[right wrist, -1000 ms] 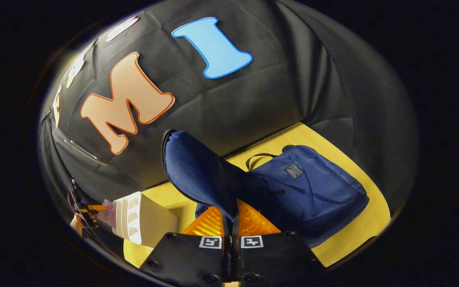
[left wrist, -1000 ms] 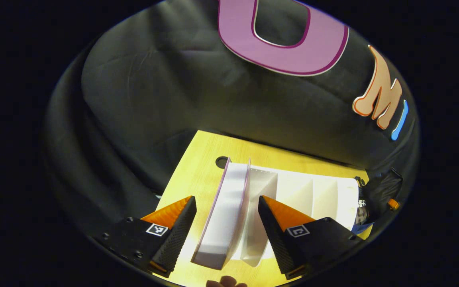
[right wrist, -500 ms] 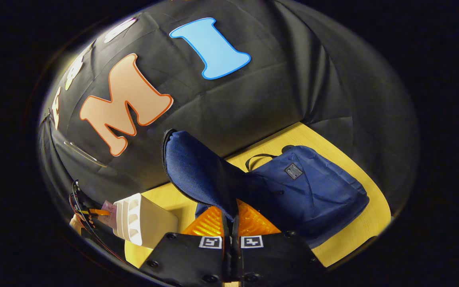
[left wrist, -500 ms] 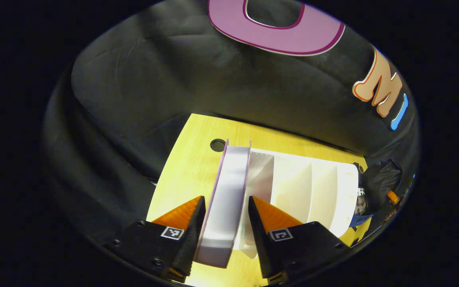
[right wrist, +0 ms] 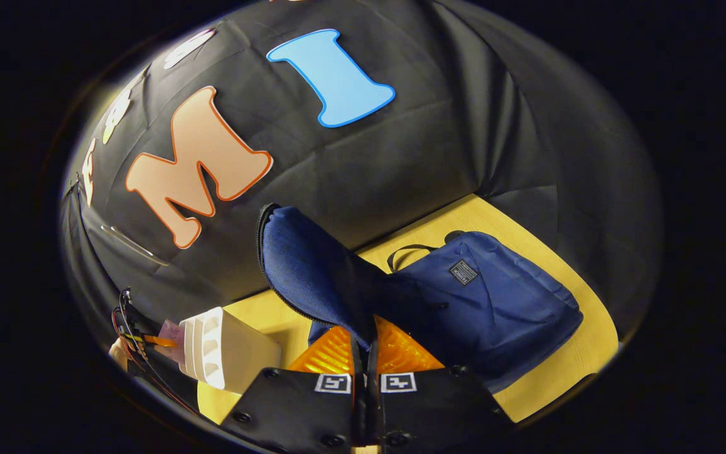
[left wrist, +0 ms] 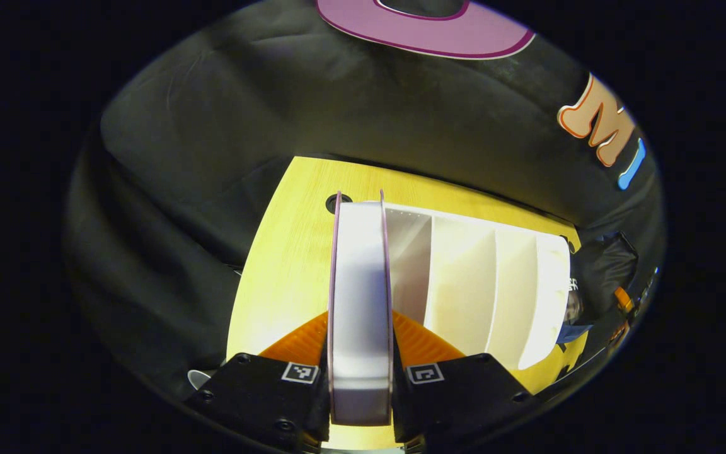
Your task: Open the schoolbag, grab two books from the bookshelf and put them into the schoolbag.
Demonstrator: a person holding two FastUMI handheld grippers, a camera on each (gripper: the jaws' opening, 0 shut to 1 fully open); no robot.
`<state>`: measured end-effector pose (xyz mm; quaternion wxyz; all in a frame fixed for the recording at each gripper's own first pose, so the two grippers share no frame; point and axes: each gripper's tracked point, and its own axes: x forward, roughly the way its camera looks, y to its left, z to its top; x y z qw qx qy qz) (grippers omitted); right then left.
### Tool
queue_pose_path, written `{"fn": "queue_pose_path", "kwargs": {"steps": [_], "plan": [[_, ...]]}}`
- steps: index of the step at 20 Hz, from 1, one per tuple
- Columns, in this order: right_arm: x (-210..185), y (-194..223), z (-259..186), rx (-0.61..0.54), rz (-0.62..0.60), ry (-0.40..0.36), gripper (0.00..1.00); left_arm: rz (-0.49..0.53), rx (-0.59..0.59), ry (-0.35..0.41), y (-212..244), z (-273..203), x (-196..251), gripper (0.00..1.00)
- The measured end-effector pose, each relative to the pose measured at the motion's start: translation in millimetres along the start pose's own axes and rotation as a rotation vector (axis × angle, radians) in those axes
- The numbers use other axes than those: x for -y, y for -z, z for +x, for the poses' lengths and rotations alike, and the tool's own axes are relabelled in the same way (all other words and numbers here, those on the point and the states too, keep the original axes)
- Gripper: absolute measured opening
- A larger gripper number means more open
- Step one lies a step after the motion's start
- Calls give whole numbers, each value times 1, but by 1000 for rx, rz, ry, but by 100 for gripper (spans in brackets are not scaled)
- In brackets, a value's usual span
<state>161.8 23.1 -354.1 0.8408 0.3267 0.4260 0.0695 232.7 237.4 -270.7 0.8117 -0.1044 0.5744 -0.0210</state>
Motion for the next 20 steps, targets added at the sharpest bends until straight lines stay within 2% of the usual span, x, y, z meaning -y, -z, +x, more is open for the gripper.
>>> {"fn": "queue_pose_path", "kwargs": {"steps": [1,2,5,6,7,8,10,12,14,15,16,17,19,20], "plan": [[-1,0,1,0,1,1,0,-5,5,7,-1,0,4,36],[0,0,0,1,2,1,3,-12,18,15,-4,-1,6,35],[0,1,0,-1,5,4,3,-22,71,43,-20,-13,3,34],[0,1,0,-2,5,4,7,-27,80,49,-25,-21,3,33],[0,2,0,-3,7,5,3,-27,91,53,-30,-24,4,33],[0,1,1,-3,7,5,7,-28,111,59,-37,-30,5,34],[0,1,1,-4,9,6,3,-26,149,63,-49,-47,3,33],[0,2,2,-6,11,6,7,-22,190,64,-60,-64,4,33],[0,0,2,-5,14,8,4,-15,244,63,-74,-83,4,33],[0,2,2,-6,14,7,7,-21,277,68,-83,-96,6,33],[1,2,2,-9,14,7,3,-42,309,76,-91,-108,6,33],[0,3,3,-10,13,8,7,-73,337,91,-98,-122,7,33],[0,2,3,-9,15,8,7,-144,386,142,-111,-138,10,33],[1,2,2,-8,15,8,3,-187,408,172,-115,-142,12,34]]}}
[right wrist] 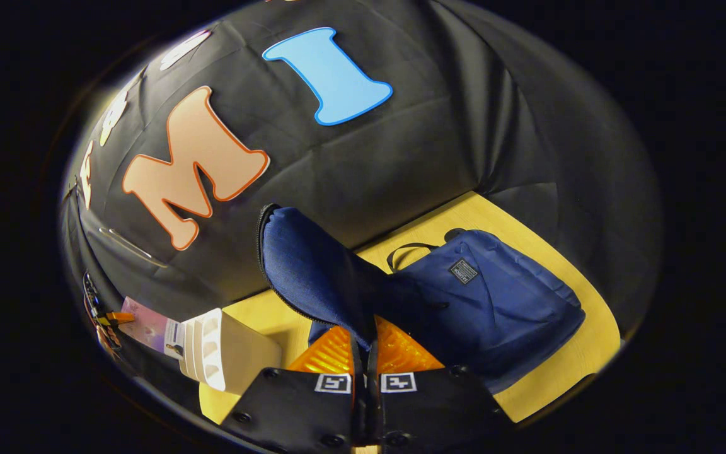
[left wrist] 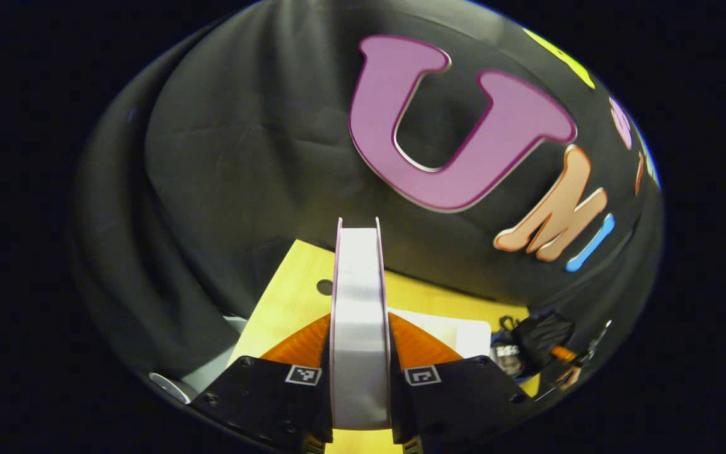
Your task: Open the schoolbag, grab two books from the bookshelf and put them into the schoolbag.
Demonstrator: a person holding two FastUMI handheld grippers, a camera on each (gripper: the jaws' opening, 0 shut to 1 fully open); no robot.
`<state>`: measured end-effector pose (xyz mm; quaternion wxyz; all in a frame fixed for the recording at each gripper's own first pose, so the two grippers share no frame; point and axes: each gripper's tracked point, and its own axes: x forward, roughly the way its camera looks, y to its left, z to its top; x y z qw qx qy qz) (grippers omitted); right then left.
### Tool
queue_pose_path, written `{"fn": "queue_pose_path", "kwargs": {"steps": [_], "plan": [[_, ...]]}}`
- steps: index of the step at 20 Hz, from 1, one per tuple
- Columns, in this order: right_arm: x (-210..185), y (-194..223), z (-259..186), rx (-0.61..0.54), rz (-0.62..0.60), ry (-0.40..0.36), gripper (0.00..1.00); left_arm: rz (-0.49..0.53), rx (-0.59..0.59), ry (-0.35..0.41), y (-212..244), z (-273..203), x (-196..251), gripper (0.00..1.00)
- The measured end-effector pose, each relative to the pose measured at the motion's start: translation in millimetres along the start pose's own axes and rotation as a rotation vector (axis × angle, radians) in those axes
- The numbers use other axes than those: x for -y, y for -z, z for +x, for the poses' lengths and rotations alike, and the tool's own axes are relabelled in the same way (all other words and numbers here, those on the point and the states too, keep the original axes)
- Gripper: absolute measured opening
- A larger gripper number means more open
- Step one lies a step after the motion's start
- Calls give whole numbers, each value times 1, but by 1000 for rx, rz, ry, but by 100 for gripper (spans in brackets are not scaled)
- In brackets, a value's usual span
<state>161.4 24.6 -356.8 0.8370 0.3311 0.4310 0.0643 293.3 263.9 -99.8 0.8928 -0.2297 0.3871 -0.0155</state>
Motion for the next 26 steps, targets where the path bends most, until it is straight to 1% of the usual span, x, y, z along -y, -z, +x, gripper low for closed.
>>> {"fn": "queue_pose_path", "kwargs": {"steps": [2,4,8,10,11,12,13,16,20,26], "plan": [[0,0,0,0,-1,0,3,-126,40,65,-8,1,7,33],[0,-1,0,1,2,1,3,-250,61,131,-7,-2,14,33],[1,-1,-1,2,3,3,3,-452,86,260,0,8,35,33],[0,0,0,0,5,2,3,-529,92,327,6,10,54,33],[0,1,0,-2,4,2,7,-552,89,350,11,12,64,33],[0,3,0,-5,1,-1,0,-563,82,363,20,15,70,33],[0,3,0,-8,-2,-2,3,-565,73,370,30,20,77,33],[0,2,0,-6,0,-5,3,-596,37,426,58,43,115,33],[1,3,-1,-1,23,-12,4,-615,-54,492,106,70,171,33],[3,0,-4,13,48,-22,3,-532,-204,538,170,125,276,33]]}}
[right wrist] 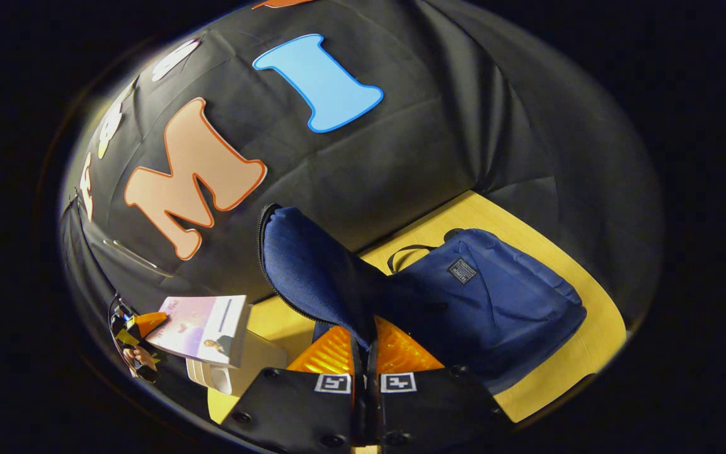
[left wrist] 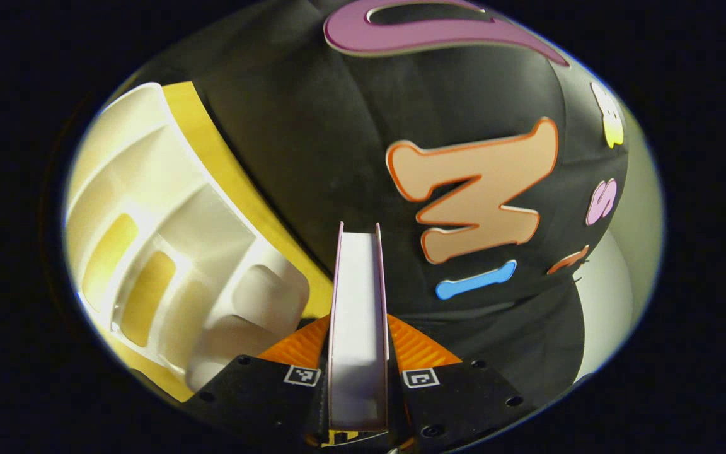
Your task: Open the schoolbag, grab two books from the bookshelf and put them into the schoolbag.
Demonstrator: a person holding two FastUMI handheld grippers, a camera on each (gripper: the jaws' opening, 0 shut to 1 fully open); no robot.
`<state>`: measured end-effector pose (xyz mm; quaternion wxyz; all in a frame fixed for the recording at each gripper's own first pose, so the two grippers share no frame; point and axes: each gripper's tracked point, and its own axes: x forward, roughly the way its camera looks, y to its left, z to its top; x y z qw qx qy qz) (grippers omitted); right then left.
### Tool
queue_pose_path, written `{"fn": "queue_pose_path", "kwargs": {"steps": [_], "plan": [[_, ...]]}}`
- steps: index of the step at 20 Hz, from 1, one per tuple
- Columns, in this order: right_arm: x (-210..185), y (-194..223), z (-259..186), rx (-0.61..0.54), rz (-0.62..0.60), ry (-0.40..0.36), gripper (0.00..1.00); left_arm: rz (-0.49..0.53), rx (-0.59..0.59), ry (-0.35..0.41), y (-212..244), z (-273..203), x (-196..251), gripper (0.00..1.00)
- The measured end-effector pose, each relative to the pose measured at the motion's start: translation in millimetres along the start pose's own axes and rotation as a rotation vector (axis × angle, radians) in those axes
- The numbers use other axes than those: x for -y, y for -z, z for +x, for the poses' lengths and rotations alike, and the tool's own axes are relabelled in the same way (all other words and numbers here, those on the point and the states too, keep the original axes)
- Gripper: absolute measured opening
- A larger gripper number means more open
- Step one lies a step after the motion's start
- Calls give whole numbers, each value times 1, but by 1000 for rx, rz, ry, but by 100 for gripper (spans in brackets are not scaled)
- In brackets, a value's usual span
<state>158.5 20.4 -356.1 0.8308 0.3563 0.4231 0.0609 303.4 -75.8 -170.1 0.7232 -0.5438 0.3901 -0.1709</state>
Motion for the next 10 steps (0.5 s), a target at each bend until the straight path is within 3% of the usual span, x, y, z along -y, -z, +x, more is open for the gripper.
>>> {"fn": "queue_pose_path", "kwargs": {"steps": [5,6,10], "plan": [[-1,-2,0,5,3,-15,7,21,-124,-57,82,68,-14,33],[-1,-1,-1,4,3,-18,0,30,-143,-77,95,78,-18,33],[-1,-3,-3,16,2,-26,7,25,-186,-128,137,116,-34,33]]}}
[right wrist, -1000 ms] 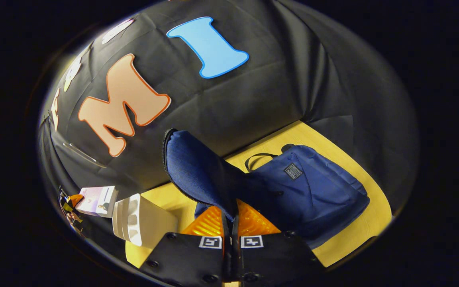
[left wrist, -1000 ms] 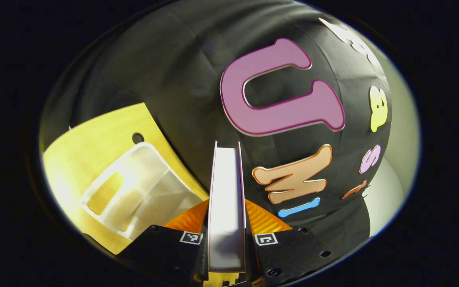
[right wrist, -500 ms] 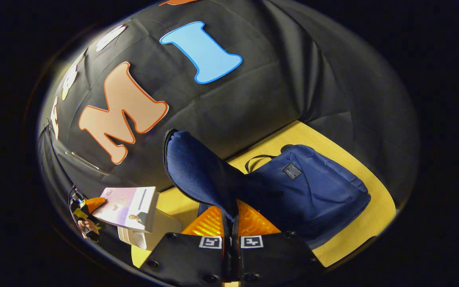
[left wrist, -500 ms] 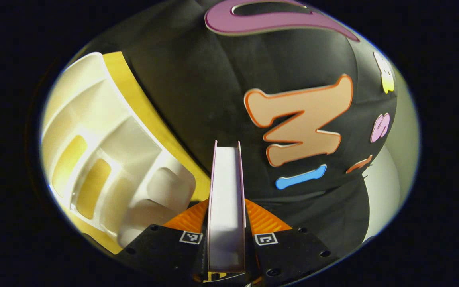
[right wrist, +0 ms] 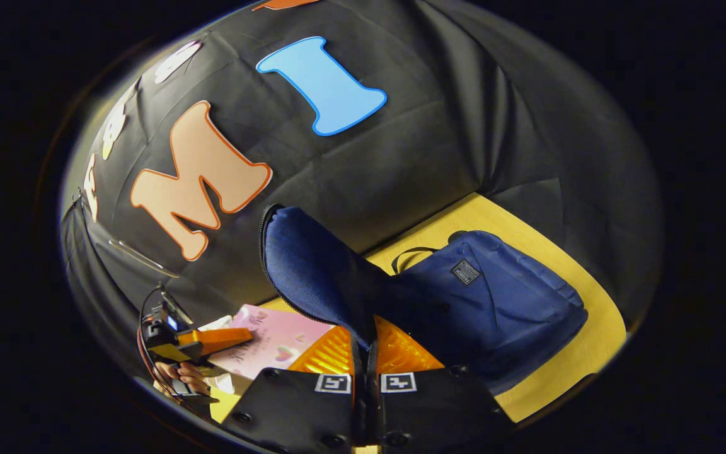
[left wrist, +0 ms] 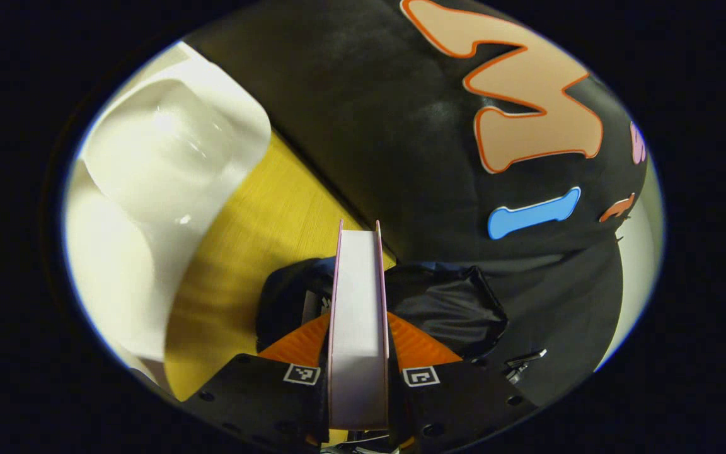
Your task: Open the schoolbag, grab two books from the bookshelf and put them into the schoolbag.
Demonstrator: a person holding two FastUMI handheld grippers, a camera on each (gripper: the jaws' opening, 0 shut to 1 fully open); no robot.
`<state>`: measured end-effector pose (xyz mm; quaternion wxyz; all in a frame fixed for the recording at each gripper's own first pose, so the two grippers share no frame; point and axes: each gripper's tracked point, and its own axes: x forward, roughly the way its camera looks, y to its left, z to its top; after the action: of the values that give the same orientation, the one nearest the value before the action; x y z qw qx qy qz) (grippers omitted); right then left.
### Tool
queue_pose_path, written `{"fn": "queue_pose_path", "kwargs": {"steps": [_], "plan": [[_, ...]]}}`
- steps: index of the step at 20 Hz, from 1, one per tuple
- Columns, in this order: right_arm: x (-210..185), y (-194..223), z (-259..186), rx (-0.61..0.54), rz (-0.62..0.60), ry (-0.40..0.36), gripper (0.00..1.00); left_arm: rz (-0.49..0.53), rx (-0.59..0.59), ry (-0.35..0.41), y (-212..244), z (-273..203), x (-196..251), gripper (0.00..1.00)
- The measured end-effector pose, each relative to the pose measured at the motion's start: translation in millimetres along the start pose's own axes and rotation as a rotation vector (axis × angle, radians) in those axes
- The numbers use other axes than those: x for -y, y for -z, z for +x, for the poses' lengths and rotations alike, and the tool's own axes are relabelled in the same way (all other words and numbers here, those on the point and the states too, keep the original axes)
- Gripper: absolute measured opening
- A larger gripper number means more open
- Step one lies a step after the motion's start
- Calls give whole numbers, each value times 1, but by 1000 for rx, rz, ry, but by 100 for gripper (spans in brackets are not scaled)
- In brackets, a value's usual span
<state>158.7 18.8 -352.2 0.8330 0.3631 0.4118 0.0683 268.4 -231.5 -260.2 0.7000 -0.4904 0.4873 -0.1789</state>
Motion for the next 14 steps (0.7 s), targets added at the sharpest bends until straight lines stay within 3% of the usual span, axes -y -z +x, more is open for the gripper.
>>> {"fn": "queue_pose_path", "kwargs": {"steps": [3,7,11,14], "plan": [[1,-1,-1,7,14,-5,3,-33,10,15,13,28,8,33],[-1,1,-2,12,6,-9,3,-90,19,44,33,61,21,31],[-7,5,-2,21,-9,-26,7,-169,24,61,61,91,28,35],[-11,10,-1,15,-10,-32,3,-220,-58,60,88,102,22,34]]}}
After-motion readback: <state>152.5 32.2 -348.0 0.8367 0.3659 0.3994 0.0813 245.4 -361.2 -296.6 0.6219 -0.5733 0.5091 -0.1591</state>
